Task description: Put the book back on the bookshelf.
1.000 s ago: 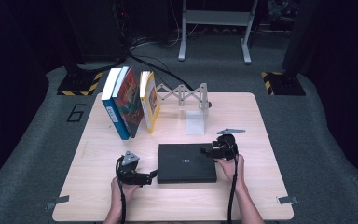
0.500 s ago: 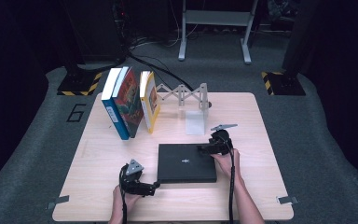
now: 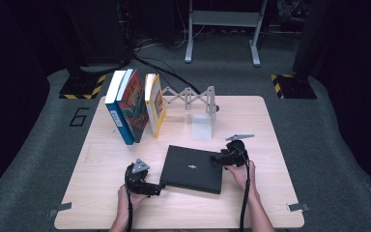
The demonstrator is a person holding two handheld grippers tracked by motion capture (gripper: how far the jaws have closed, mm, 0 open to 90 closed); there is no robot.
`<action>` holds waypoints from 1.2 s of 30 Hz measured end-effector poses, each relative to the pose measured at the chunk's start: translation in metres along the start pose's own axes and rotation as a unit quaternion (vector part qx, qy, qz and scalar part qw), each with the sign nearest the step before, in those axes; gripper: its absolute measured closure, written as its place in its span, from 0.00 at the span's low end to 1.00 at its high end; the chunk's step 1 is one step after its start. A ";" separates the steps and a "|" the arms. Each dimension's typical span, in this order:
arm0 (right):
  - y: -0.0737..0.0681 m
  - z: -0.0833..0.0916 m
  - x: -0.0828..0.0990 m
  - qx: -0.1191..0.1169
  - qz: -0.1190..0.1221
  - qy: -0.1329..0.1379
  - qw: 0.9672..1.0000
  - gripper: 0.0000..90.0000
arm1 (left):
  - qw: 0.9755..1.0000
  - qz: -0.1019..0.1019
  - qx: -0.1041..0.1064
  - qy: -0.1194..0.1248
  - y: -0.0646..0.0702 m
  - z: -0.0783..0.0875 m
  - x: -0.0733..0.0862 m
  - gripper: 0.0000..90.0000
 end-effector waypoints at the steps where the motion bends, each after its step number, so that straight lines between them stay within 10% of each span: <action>1: -0.001 0.004 0.004 -0.003 -0.001 -0.001 1.000 0.41 | 1.000 0.001 -0.001 -0.002 -0.002 0.000 -0.001 0.00; 16: -0.018 -0.016 -0.023 -0.053 0.080 -0.029 0.995 0.41 | 1.000 0.008 0.006 -0.016 -0.009 -0.003 -0.007 0.00; 36: -0.018 0.009 0.012 -0.071 0.029 -0.014 0.997 0.53 | 0.999 0.018 -0.024 -0.018 -0.018 -0.024 -0.032 0.00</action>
Point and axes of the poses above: each handheld gripper's, and its own axes: z roughly backward along the jaws, x roughly out of its underside, y roughly to its right, the point moved 7 cm from there along -z, roughly forward along the jaws, and after that the axes turned 8 degrees about z, right-handed, at the moved point
